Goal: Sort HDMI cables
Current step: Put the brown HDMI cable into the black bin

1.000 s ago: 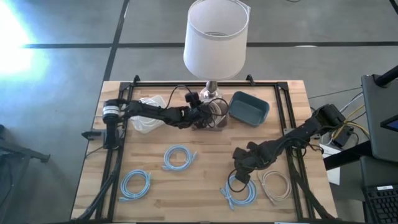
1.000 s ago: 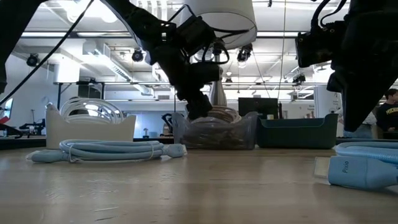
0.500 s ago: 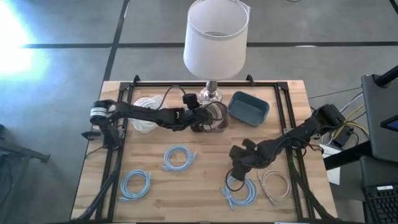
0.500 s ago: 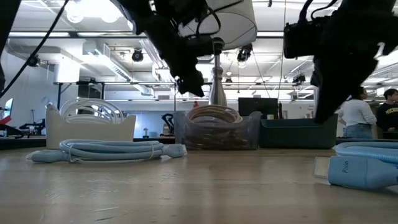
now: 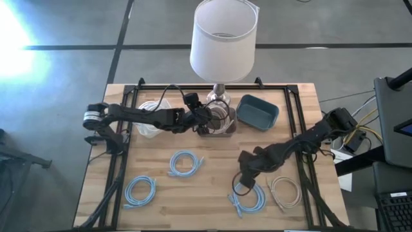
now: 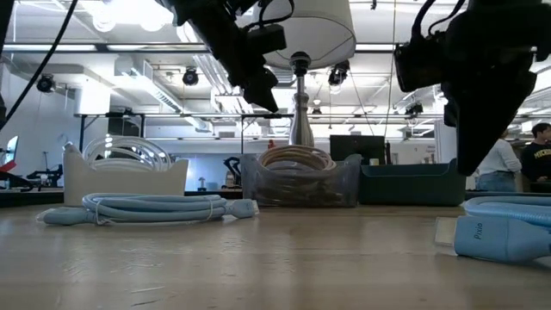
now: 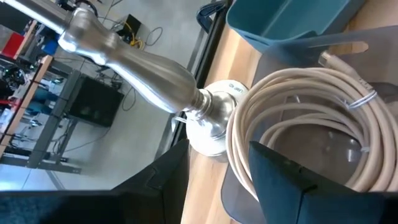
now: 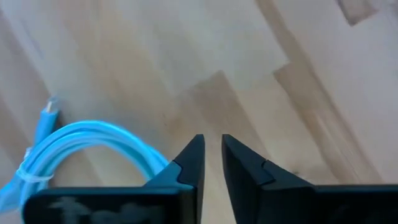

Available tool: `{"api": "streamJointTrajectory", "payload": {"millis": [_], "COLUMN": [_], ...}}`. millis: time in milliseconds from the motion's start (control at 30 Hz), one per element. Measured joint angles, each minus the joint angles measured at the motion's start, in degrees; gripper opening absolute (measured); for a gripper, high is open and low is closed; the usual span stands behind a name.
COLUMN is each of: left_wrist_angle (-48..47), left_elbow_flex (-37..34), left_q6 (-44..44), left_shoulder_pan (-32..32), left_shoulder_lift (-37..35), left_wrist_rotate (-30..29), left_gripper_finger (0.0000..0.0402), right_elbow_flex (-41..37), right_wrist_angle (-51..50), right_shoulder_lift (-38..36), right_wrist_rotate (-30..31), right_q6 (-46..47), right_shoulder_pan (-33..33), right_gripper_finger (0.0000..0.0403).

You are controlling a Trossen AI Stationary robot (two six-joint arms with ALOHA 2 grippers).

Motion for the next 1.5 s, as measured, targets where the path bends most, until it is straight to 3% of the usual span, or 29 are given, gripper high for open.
{"api": "streamJointTrajectory", "payload": {"millis": [167, 400, 633, 1200, 1500], "left_wrist_angle": [0.0, 0.0, 0.0, 0.1, 0.6], "left_elbow_flex": [0.0, 0.0, 0.0, 0.0, 0.0], "left_q6": [0.9, 0.8, 0.8, -3.9, -4.5], "left_shoulder_pan": [0.0, 0.0, 0.0, 0.0, 0.0], "left_shoulder_lift": [0.0, 0.0, 0.0, 0.0, 0.0], "left_wrist_rotate": [0.0, 0.0, -0.1, -0.1, -0.1], "left_gripper_finger": [0.0168, 0.0168, 0.0168, 0.0168, 0.0168], "right_elbow_flex": [0.0, 0.0, 0.0, 0.0, -0.1], "right_wrist_angle": [-2.0, -7.0, -7.4, -8.5, -7.8], "right_shoulder_lift": [0.0, 0.0, -0.1, 0.8, 8.8], "right_wrist_rotate": [0.0, -11.5, -18.6, -17.1, -17.1], "right_q6": [4.3, 19.3, 30.2, 57.7, 57.8], "right_shoulder_pan": [-0.2, 0.3, 4.6, 21.4, 22.0], "right_gripper_finger": [0.0082, 0.0114, 0.0134, 0.0133, 0.0128]}}
